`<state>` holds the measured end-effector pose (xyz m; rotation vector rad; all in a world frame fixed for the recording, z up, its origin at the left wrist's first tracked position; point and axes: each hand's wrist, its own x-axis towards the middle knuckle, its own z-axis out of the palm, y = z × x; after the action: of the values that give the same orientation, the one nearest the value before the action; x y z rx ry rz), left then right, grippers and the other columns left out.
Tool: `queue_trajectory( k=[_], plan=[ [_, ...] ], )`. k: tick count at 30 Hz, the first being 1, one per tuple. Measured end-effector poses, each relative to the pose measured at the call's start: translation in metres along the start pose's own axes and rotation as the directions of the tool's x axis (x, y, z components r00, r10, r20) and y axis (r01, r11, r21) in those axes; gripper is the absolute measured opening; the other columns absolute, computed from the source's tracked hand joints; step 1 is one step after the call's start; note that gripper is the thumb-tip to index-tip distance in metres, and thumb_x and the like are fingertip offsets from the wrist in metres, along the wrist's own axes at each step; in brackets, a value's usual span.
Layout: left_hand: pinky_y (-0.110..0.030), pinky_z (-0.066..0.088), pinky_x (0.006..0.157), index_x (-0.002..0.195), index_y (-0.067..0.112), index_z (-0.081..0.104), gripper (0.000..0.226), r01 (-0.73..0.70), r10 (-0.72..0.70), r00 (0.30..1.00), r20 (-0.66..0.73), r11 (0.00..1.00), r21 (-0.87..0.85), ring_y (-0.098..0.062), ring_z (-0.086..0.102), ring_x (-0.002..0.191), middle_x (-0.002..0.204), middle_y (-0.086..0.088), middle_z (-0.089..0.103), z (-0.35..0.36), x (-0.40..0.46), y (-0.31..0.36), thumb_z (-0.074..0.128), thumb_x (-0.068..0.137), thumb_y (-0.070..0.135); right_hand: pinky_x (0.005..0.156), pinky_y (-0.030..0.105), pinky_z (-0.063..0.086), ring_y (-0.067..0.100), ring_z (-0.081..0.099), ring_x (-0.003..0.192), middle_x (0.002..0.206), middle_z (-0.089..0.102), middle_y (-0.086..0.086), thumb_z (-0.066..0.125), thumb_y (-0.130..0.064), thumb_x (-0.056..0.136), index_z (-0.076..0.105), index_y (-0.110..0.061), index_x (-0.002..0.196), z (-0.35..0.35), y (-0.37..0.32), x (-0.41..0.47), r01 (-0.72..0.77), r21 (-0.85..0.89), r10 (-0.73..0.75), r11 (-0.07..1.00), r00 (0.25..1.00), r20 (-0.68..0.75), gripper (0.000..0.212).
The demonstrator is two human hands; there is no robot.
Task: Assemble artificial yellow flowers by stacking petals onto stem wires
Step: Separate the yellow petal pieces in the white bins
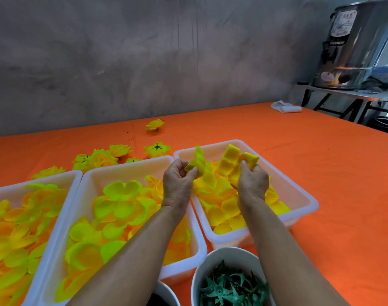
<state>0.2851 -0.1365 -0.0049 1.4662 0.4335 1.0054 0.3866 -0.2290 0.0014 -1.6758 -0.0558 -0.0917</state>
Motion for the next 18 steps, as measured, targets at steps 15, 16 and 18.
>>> queue_trajectory(
  k=[15,16,18],
  plan=[
    [-0.027,0.049,0.073,0.091,0.011,0.064,0.012,-0.112,0.074,0.987,0.145,0.955,0.275,-0.016,0.057,0.075,0.08,-0.007,0.063,0.0027,-0.0032,-0.006,0.059,0.089,0.001,0.075,0.035,0.034,0.037,0.057,0.089,0.097,0.066,0.025,0.051,-0.011,0.093,0.064,0.003,0.103,-0.0053,-0.0047,-0.0012,0.144,0.052,-0.128,0.988,0.964,-0.232,0.021],
    [-0.029,0.049,0.072,0.093,0.012,0.064,0.011,-0.121,0.077,0.987,0.144,0.938,0.325,-0.017,0.057,0.074,0.078,-0.006,0.062,0.0032,-0.003,-0.0068,0.06,0.089,0.004,0.075,0.036,0.036,0.034,0.056,0.084,0.094,0.066,0.024,0.053,-0.012,0.092,0.065,0.002,0.101,-0.0052,-0.0048,-0.0015,0.143,0.057,-0.127,0.988,0.967,-0.221,0.02],
    [-0.03,0.047,0.07,0.093,0.01,0.065,0.006,-0.149,0.09,0.985,0.149,0.882,0.447,-0.018,0.056,0.072,0.076,-0.005,0.061,0.004,-0.0018,-0.0068,0.064,0.087,0.009,0.073,0.037,0.039,0.026,0.049,0.075,0.082,0.062,0.021,0.056,-0.013,0.091,0.067,0.0,0.095,-0.005,-0.005,-0.0017,0.141,0.067,-0.126,0.988,0.973,-0.194,0.017]
  ],
)
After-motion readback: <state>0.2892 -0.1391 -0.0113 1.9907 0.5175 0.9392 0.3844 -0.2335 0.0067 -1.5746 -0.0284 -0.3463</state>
